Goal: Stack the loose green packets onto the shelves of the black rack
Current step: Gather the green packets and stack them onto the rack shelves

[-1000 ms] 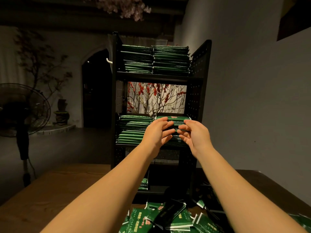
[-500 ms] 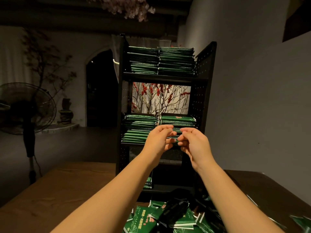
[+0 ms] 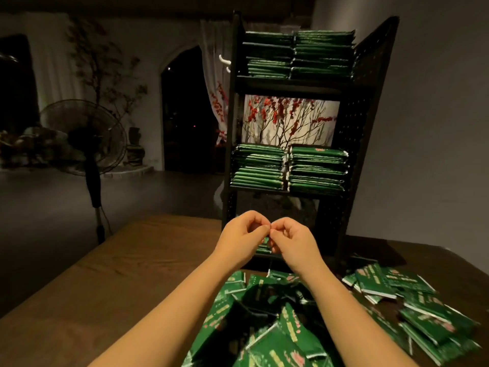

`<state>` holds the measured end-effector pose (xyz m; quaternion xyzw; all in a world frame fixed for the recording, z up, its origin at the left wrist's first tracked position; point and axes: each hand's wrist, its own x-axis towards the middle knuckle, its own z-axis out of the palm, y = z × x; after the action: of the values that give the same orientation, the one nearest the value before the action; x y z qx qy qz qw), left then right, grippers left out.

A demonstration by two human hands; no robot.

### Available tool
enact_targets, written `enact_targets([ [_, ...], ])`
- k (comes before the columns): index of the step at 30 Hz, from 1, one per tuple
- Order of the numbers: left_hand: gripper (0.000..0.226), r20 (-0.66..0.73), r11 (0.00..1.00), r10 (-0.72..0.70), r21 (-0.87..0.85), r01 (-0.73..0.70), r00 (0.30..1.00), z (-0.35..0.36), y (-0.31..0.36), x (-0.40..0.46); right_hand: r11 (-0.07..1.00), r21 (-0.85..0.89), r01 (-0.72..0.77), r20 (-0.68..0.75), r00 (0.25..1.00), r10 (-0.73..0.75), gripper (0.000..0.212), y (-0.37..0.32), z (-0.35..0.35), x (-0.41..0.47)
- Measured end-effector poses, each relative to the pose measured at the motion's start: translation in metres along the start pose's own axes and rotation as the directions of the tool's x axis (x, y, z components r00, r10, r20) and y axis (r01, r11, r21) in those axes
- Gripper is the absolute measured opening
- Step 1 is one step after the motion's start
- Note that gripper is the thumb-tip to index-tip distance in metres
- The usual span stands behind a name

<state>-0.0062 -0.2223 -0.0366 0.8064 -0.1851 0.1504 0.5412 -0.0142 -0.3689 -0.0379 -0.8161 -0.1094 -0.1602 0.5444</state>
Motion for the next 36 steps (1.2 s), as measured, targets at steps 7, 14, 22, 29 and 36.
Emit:
enact_targets([
  [7,0.009,0.063,0.967,-0.094,0.243,0.076,0.994,-0.024,-0.063,-0.053,0.938,-0.344,0.053,0.141,0.99,-0.004,0.014,0.036,0.045,-0.029],
  [14,0.034,0.09,0.869,-0.197,0.478,0.131,0.976,-0.018,-0.112,-0.076,0.756,-0.648,0.093,0.201,0.978,0.051,0.017,0.06,0.071,-0.035],
  [22,0.049,-0.009,0.828,-0.235,0.521,0.205,0.972,-0.013,-0.129,-0.083,0.618,-0.786,0.003,0.165,0.965,0.205,0.049,0.087,0.08,-0.038],
  [29,0.063,0.009,0.736,-0.319,0.632,0.242,0.948,-0.015,-0.118,-0.086,0.668,-0.744,0.012,0.196,0.96,0.201,0.048,0.085,0.073,-0.042],
  [36,0.087,0.044,0.88,-0.351,0.356,0.313,0.935,-0.024,-0.119,-0.087,0.779,-0.626,0.025,0.187,0.975,0.119,0.044,0.088,0.068,-0.043],
])
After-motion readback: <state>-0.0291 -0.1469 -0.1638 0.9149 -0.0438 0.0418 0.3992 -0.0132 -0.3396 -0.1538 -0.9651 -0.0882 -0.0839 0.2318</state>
